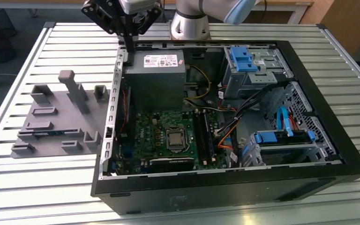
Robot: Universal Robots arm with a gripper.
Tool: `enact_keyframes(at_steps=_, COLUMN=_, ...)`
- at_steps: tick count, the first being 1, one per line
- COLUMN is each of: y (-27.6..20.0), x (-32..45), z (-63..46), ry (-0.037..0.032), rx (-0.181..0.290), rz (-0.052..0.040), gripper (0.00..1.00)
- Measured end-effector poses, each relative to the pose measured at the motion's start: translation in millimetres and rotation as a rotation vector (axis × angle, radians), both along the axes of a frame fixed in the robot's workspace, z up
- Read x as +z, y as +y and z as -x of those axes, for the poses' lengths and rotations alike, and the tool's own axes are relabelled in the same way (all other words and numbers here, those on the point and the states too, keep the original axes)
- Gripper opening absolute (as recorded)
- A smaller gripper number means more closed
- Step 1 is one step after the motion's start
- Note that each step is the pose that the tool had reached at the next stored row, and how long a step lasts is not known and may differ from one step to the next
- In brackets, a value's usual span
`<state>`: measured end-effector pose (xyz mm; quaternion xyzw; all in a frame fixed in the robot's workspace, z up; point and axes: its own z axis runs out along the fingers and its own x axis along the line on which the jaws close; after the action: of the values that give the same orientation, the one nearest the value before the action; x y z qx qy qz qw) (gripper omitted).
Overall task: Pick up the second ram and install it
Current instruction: 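Reach for the second ram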
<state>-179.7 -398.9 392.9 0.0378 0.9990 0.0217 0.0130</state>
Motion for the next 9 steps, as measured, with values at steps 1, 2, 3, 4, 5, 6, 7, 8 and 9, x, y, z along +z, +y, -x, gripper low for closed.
enact_keyframes(at_steps=1, y=0.0, x=0.0, z=0.2, ry=0.0000, rx=0.000, rz=0.0000, gripper=0.11)
enact_keyframes(at_steps=2, y=0.0, x=0.0, z=0.5, ry=0.0000, rx=0.000, rz=0.0000, gripper=0.11)
enact_keyframes(at_steps=3, y=0.0, x=0.0, z=0.8, ry=0.0000, rx=0.000, rz=-0.0001, gripper=0.11)
enact_keyframes(at_steps=4, y=0.0, x=0.0, z=1.1, ry=0.0000, rx=0.000, rz=0.0000, gripper=0.11)
enact_keyframes(at_steps=5, y=0.0, x=0.0, z=1.4, ry=0.0000, rx=0.000, rz=0.0000, gripper=0.11)
enact_keyframes(at_steps=6, y=0.0, x=0.0, z=1.7, ry=0.0000, rx=0.000, rz=0.0000, gripper=0.11)
enact_keyframes(at_steps=7, y=0.0, x=0.0, z=1.9, ry=0.0000, rx=0.000, rz=0.0000, gripper=0.11)
enact_keyframes(at_steps=8, y=0.0, x=0.0, z=2.2, ry=0.0000, rx=0.000, rz=0.0000, gripper=0.11)
enact_keyframes(at_steps=9, y=0.0, x=0.0, z=2.4, ry=0.0000, rx=0.000, rz=0.0000, gripper=0.11)
